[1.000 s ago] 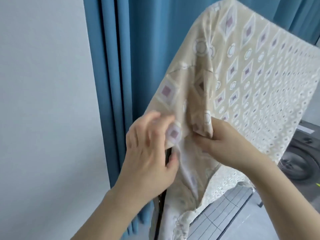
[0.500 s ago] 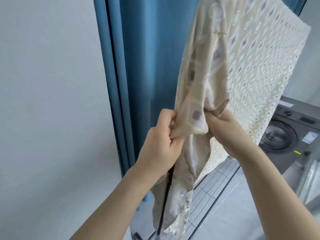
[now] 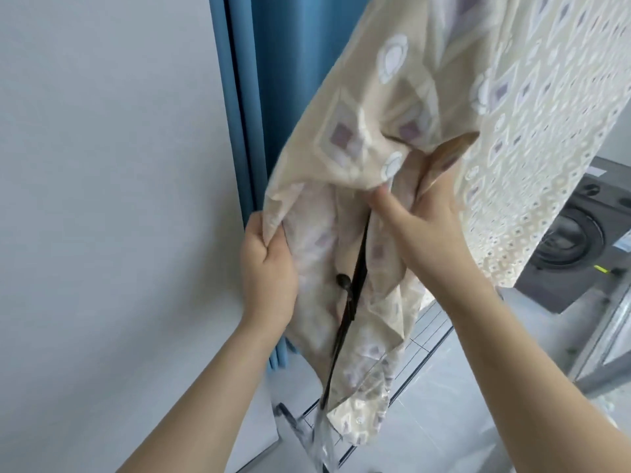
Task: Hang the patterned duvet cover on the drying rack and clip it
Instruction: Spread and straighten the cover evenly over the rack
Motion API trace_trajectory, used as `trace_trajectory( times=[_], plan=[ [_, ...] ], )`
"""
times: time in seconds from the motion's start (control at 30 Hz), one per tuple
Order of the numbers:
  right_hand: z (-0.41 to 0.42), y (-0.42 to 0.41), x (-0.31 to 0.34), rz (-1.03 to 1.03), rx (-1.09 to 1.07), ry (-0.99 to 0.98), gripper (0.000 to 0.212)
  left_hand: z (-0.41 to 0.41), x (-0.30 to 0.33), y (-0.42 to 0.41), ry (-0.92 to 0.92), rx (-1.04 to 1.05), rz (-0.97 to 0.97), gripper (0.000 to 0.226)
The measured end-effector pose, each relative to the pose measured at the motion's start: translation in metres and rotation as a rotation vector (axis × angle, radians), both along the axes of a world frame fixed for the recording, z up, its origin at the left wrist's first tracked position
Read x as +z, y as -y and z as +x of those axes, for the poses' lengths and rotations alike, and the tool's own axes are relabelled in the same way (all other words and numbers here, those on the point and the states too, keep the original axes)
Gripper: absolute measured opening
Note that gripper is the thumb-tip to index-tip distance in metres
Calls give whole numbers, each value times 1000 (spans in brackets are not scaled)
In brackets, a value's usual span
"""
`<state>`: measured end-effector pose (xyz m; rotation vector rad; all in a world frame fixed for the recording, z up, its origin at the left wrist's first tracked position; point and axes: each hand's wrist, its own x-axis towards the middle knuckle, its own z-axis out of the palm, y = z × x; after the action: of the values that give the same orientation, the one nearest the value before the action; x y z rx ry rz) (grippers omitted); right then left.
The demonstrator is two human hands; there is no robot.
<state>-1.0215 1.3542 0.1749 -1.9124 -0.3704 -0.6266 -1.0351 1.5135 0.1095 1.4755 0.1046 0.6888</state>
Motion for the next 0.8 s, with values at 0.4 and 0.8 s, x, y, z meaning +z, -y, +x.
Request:
trace_trajectory(
  times=[0.4,0.8],
  plan=[
    [-7,6,-77,-15,-56,-140,35,-14,-56,-6,-645,-367,561,36],
    [11,19,-156,-634,18,-680,12,-12,-29,-20,-572,-368,554,5]
  ],
)
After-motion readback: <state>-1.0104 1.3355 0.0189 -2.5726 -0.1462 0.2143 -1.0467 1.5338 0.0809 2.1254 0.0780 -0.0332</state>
